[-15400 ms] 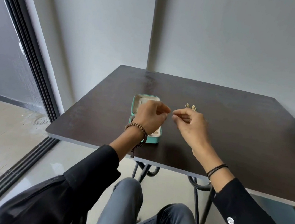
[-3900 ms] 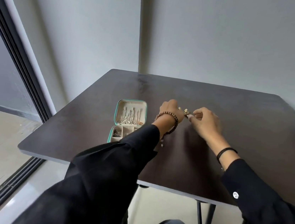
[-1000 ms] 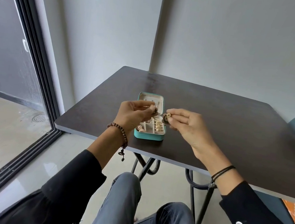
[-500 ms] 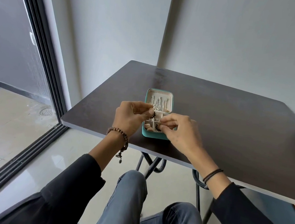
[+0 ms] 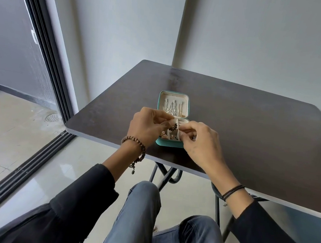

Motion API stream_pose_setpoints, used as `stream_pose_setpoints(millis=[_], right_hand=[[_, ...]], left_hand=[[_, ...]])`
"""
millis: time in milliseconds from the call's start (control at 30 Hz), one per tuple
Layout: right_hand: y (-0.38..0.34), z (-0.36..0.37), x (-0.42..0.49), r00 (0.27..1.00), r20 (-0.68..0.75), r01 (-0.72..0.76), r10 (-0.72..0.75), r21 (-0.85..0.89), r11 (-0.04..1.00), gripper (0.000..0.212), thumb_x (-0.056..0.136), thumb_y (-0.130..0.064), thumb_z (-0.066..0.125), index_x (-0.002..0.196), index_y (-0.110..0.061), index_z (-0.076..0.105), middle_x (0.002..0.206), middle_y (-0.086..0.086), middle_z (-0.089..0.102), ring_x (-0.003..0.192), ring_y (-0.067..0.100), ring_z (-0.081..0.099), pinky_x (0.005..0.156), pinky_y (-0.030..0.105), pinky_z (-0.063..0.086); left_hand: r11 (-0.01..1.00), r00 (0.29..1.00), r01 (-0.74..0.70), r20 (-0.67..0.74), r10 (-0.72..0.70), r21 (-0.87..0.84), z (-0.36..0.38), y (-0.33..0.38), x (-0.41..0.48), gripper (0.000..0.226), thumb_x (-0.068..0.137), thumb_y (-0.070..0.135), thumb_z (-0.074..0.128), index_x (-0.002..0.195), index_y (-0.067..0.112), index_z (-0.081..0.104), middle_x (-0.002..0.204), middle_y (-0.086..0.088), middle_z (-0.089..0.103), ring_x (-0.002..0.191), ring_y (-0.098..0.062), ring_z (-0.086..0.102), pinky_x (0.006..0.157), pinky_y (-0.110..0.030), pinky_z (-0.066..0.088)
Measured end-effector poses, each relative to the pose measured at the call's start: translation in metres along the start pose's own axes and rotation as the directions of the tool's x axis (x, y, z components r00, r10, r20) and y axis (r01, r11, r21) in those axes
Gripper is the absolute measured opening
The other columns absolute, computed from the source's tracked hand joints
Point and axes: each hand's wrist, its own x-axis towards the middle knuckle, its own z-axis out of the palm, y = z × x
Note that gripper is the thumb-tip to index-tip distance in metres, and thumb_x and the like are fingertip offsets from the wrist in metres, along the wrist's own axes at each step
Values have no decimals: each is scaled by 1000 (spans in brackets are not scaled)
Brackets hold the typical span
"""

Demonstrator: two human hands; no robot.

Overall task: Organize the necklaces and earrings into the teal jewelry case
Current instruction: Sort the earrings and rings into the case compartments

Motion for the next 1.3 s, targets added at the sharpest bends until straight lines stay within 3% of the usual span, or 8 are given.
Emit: stream_pose_setpoints(millis=[200, 300, 500, 800, 1033, 1100, 1200, 1300], right_hand=[[3, -1, 0, 1000, -11, 1, 0, 55, 998, 17, 92, -15, 69, 108, -16, 76, 99, -2, 73, 82, 7, 67, 68, 0, 45], [4, 0, 1, 1000, -15, 4, -3, 67, 998, 16, 92, -15, 70, 106, -16, 76, 97, -3, 74, 81, 4, 67, 67, 0, 46], [6, -2, 1, 1000, -7, 15, -15, 79, 997, 16, 93, -16, 70, 108, -15, 76, 99, -3, 73, 80, -1, 65, 66, -2, 45], [4, -2, 0, 993, 82, 90, -84, -69, 994, 29, 99, -11, 56, 117, -22, 76, 114, 3, 58, 95, 14, 58, 59, -1, 37], [5, -3, 0, 997, -53, 50, -48, 31, 998, 18, 94, -12, 64, 106, -17, 76, 106, 3, 63, 76, 0, 58, 64, -1, 42], [8, -5, 3, 996, -90, 24, -21, 37, 999, 17, 94, -13, 65, 106, -17, 75, 107, 2, 64, 79, 1, 59, 66, 0, 44], [13, -8, 7, 996, -53, -72, 76, 71, 995, 21, 97, -17, 60, 116, -17, 70, 116, -1, 66, 93, 5, 62, 68, 2, 42], [14, -8, 7, 980, 70, -196, 186, 188, 962, 35, 100, -28, 55, 133, -18, 62, 131, -2, 65, 118, 9, 60, 97, 19, 45]], left_hand=[[990, 1000, 9, 3, -10, 142, 10, -2, 3, 10, 81, 35, 80, 88, 28, 78, 91, 4, 77, 88, -12, 71, 85, -41, 59], [962, 1000, 9, -12, -6, 274, 14, -5, 4, 10, 81, 45, 77, 86, 36, 76, 91, 7, 74, 102, -21, 65, 92, -47, 52], [861, 997, -50, -22, 71, 506, 14, 0, 0, 29, 89, 50, 66, 112, 34, 74, 107, 3, 68, 112, -20, 39, 84, -31, 31], [857, 997, -80, 24, 78, 509, 14, -4, 2, 22, 98, 30, 59, 115, 30, 73, 121, 1, 67, 111, -21, 38, 88, -35, 38], [924, 998, -44, -31, 60, 380, 7, -7, -1, 21, 95, 29, 63, 115, 27, 71, 121, -1, 62, 118, -22, 38, 100, -44, 42], [933, 998, -30, -36, 45, 360, 3, -9, -1, 32, 91, 39, 67, 120, 27, 66, 121, -2, 57, 123, -24, 38, 100, -42, 42], [947, 998, 19, 52, -37, 321, -3, -14, -1, 71, 78, 58, 73, 136, 22, 51, 131, -2, 53, 128, -22, 37, 105, -44, 41], [976, 969, 75, 214, -120, 206, -6, -19, -3, 108, 54, 70, 83, 142, 25, 38, 133, 5, 54, 132, -18, 38, 110, -38, 38]])
